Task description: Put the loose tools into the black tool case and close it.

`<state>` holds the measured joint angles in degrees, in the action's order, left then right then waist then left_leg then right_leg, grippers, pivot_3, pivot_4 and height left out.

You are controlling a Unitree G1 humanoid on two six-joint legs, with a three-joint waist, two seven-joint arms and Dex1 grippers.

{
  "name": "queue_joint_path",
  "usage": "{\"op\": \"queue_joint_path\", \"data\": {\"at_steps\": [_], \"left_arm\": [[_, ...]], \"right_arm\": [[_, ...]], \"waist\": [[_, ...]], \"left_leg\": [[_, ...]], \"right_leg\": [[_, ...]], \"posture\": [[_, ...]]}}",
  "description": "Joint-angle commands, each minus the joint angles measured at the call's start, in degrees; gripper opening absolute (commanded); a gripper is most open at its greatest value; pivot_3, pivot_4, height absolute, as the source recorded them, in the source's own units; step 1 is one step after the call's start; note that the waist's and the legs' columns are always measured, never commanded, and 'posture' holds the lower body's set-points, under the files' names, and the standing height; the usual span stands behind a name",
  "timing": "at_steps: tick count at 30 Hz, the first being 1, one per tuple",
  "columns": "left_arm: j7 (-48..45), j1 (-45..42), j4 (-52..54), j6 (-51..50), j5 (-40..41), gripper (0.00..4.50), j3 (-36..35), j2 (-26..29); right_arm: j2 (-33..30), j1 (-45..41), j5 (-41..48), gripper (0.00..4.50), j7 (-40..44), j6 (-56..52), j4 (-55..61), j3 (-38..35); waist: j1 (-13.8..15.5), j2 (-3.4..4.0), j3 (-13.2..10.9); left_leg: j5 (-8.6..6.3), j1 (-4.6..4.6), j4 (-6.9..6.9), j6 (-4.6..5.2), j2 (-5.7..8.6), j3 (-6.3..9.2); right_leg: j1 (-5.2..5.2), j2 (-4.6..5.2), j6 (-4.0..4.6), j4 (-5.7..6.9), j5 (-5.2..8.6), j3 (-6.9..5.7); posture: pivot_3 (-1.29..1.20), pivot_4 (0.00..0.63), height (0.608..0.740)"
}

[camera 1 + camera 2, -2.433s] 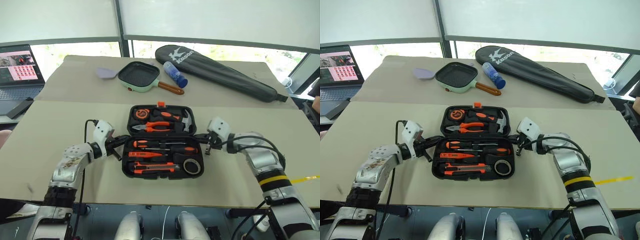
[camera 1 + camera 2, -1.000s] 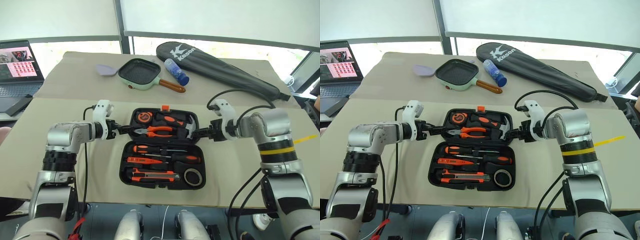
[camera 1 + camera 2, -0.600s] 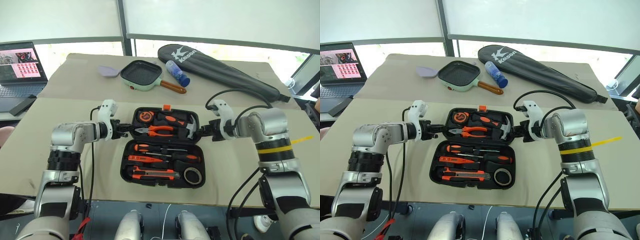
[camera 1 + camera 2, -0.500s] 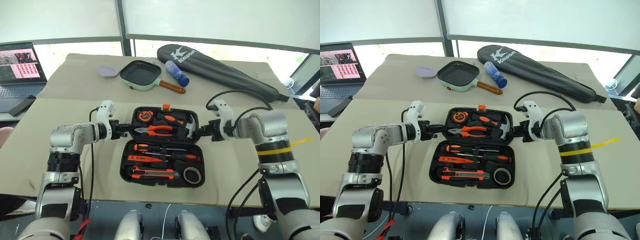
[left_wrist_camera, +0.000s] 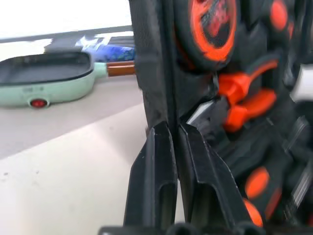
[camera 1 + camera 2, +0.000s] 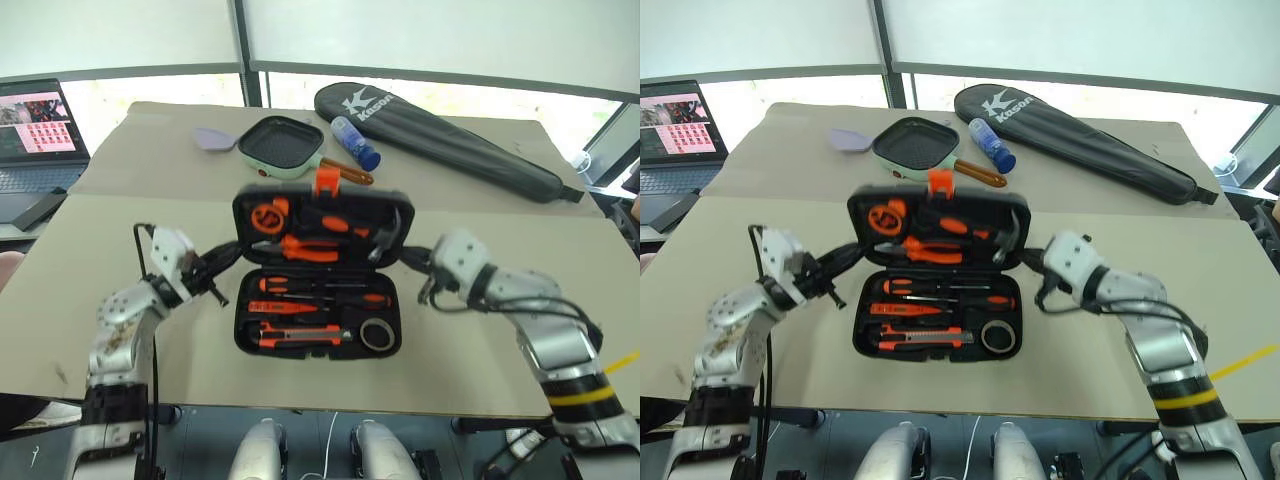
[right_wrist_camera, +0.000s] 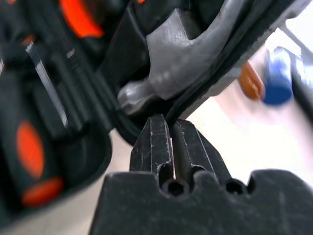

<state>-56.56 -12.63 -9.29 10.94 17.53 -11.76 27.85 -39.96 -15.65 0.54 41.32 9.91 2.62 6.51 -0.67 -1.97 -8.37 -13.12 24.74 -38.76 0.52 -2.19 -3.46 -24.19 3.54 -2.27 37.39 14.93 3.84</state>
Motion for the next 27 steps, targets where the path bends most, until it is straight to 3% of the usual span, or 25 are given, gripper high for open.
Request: {"op": "queue_joint_path", "data": {"at_steps": [1,2,5,8,9,10,13,16,17,19,22,24,27], "left_arm": [[-0.97,3.09,-5.57,16.74,-5.55,0.09,0.75,1.94],[-1.58,4.31,-7.1,17.65,-5.36,0.03,0.82,2.43],[-2.93,6.39,-9.24,19.94,-4.25,0.96,0.86,4.16],[-3.66,8.52,-9.41,17.69,-1.97,2.19,-0.51,6.99],[-3.76,9.14,-9.46,16.15,-1.1,2.49,-1.04,7.8],[-4.2,9.74,-9.52,14.48,-0.24,2.5,-1.48,8.83],[-5.59,10.52,-9.95,11.48,0.65,2.5,-1.51,11.15],[-5.75,7.76,-9.2,4.81,2.55,2.5,-0.83,12.0],[-4.87,6.09,-8.69,1.95,2.57,2.09,-0.3,12.13],[-4.14,2.44,-7.11,-3.25,3.52,1.7,0.53,11.63],[-3.74,-2.46,-7.23,-7.16,2.03,0.58,2.94,10.75],[-4.33,-6.39,-8.47,-8.87,0.04,0.03,5.78,10.32],[-5.72,-11.77,-11.78,-11.93,-2.96,0.03,10.41,9.71]], "right_arm": [[-1.28,2.82,-7.63,0.0,-1.62,14.49,-6.87,2.97],[-1.14,3.6,-7.16,0.38,-1.15,15.47,-8.28,3.11],[-1.33,4.51,-6.14,1.35,-1.01,18.51,-10.98,2.32],[-2.54,5.62,-5.14,2.46,-2.16,19.53,-11.31,-0.93],[-2.91,6.23,-4.45,2.79,-2.48,19.32,-10.99,-2.02],[-3.59,7.3,-3.42,3.12,-2.26,18.9,-10.31,-3.13],[-4.92,11.18,1.61,3.12,0.29,15.7,-6.86,-5.74],[-7.85,20.01,10.97,2.24,6.63,8.14,2.85,-7.32],[-8.98,22.94,13.38,1.86,8.49,5.69,6.81,-7.22],[-10.77,27.46,16.07,1.21,10.45,-0.09,14.21,-6.15],[-11.51,30.06,15.07,0.19,11.54,-4.21,19.84,-3.83],[-10.06,29.28,12.99,0.0,10.78,-6.56,21.24,-1.3],[-7.53,26.5,9.45,0.0,9.41,-10.46,21.44,2.87]], "waist": [[-0.07,-0.02,0.02],[-0.1,-0.01,0.03],[-0.35,-0.15,0.09],[-0.45,-0.1,0.04],[-0.41,-0.1,0.04],[-0.37,-0.1,0.04],[-0.04,-0.11,0.04],[0.43,-0.1,0.04],[0.79,-0.1,0.03],[1.05,-0.11,0.03],[0.97,-0.13,0.05],[0.55,-0.15,0.06],[0.27,-0.19,0.07]], "left_leg": [[0.0,-0.21,0.01,0.0,-0.01,-0.04],[-0.01,-0.57,0.07,0.0,-0.05,-0.08],[-0.04,-1.8,0.49,0.01,-0.22,-0.22],[-0.04,-1.8,0.56,0.0,-0.4,-0.29],[-0.04,-1.85,0.55,0.0,-0.41,-0.27],[-0.04,-1.85,0.55,0.0,-0.41,-0.28],[-0.04,-1.84,0.55,-0.01,-0.43,-0.26],[-0.04,-1.8,0.56,-0.01,-0.43,-0.26],[-0.04,-1.81,0.56,-0.01,-0.45,-0.26],[-0.04,-1.79,0.54,-0.01,-0.45,-0.24],[-0.03,-1.82,0.47,-0.02,-0.49,-0.24],[-0.03,-1.86,0.44,-0.03,-0.49,-0.28],[-0.03,-1.81,0.44,-0.03,-0.39,-0.29]], "right_leg": [[0.2,-0.01,0.0,-0.04,0.0,0.0],[0.6,-0.04,0.01,-0.15,0.0,-0.01],[1.79,-0.1,0.1,-0.53,0.06,-0.02],[1.68,-0.12,0.18,-0.44,0.1,0.01],[1.68,-0.11,0.18,-0.39,0.1,0.04],[1.69,-0.12,0.18,-0.38,0.1,0.06],[1.69,-0.12,0.17,-0.39,0.1,0.03],[1.71,-0.11,0.17,-0.4,0.11,-0.04],[1.72,-0.11,0.17,-0.39,0.11,-0.04],[1.74,-0.13,0.17,-0.38,0.11,-0.08],[1.78,-0.19,0.17,-0.39,0.11,-0.08],[1.79,-0.2,0.16,-0.39,0.11,-0.05],[1.75,-0.31,0.16,-0.4,0.11,-0.04]], "posture": [[0.0,0.15,0.74],[0.0,0.15,0.74],[0.0,0.15,0.74],[0.0,0.15,0.74],[0.0,0.15,0.74],[0.0,0.15,0.74],[0.0,0.15,0.74],[0.0,0.15,0.74],[0.0,0.15,0.74],[0.0,0.15,0.74],[0.0,0.15,0.74],[0.0,0.15,0.74],[0.0,0.15,0.74]]}}
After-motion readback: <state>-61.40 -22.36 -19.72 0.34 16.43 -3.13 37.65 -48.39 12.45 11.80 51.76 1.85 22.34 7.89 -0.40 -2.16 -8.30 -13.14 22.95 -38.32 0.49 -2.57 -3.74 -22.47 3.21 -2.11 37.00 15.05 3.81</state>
